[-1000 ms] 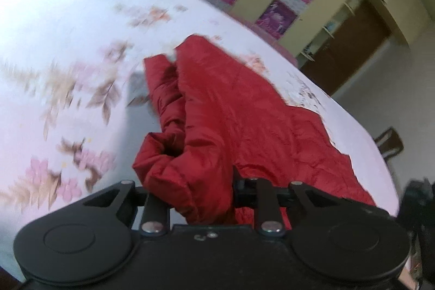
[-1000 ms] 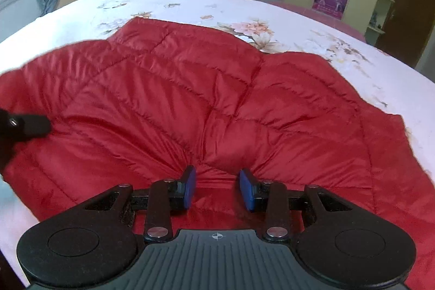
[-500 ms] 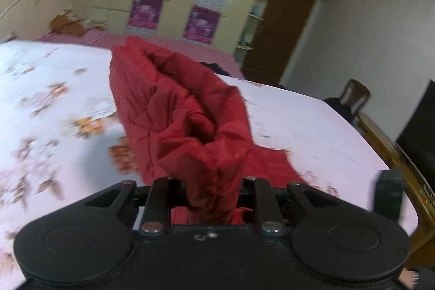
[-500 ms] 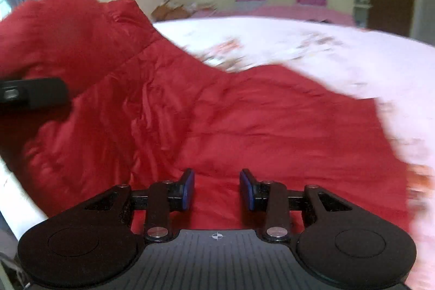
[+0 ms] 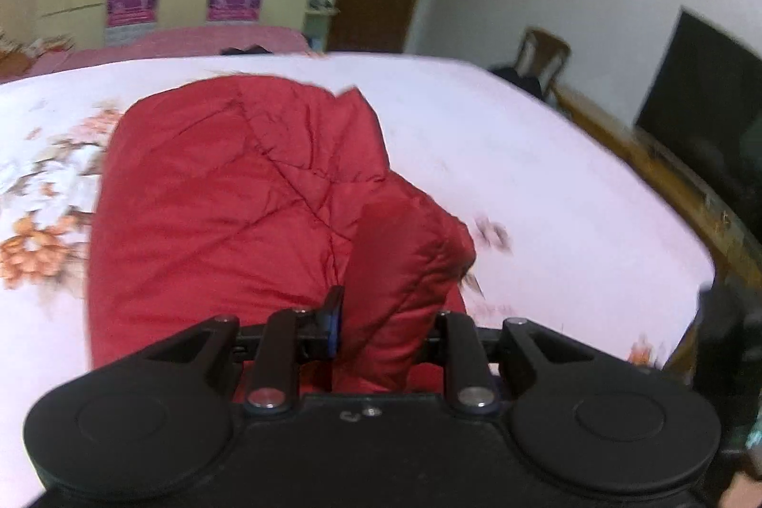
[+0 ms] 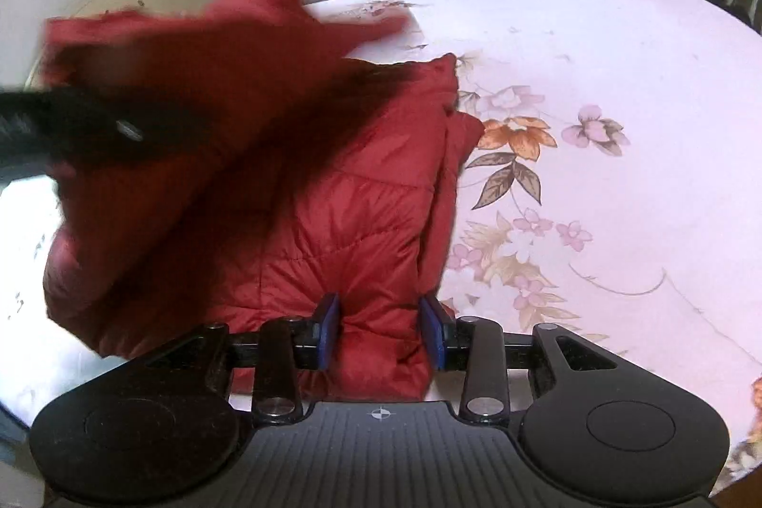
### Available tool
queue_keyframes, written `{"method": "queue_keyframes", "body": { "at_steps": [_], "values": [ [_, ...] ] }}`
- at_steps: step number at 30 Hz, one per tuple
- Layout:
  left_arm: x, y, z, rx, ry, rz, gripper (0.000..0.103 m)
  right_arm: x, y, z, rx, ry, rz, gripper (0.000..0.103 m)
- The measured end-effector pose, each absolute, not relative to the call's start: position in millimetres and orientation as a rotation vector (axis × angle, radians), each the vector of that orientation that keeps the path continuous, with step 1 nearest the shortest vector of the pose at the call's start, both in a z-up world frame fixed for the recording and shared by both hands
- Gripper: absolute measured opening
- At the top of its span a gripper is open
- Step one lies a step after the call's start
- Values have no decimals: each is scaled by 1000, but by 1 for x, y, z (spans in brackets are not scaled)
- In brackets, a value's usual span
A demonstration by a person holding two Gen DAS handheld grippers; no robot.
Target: Fold large clothes
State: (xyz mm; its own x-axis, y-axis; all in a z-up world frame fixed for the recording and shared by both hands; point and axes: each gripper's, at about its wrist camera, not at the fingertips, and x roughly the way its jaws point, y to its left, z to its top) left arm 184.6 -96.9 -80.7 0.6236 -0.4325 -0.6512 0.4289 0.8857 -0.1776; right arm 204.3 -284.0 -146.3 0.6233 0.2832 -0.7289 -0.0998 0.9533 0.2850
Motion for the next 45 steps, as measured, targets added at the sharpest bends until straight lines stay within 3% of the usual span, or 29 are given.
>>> {"method": "queue_keyframes", "body": {
  "at_steps": [4,6,11,22,23,24,25,28,30,32,34,37,41,45],
  "values": [
    [181,-117,-96,69,762,-483,24,193,-300,-139,260,858,227,37],
    [176,-121,-95,102,762,-490,31,185,-315,-133,308,857,224,37],
    [164,-117,-77,64,783,-553,89,170,-343,-112,284,823,177,37],
    [147,-66,-16,-67,677,-470,93,180,-380,-60,458,681,252,39],
    [152,-56,-16,-74,671,-421,93,185,-376,-58,471,678,274,58],
    [157,-48,-18,-74,671,-376,92,188,-370,-55,480,675,296,69],
    [163,-39,-21,-75,679,-321,89,192,-363,-55,479,675,312,74],
    [180,-15,-37,-92,710,-191,79,202,-337,-58,450,710,369,74],
    [186,-9,-51,-76,727,-152,72,205,-323,-67,419,751,385,66],
    [187,-6,-65,-57,751,-146,61,207,-315,-80,404,809,391,41],
    [185,-10,-74,-49,755,-172,57,203,-313,-88,393,842,378,33],
    [184,-17,-86,-46,749,-220,54,191,-318,-94,398,861,386,10],
    [190,-26,-95,-48,751,-263,55,178,-330,-98,408,862,390,5],
    [190,-35,-108,-25,764,-295,56,186,-327,-140,352,934,330,5]
  ]
}}
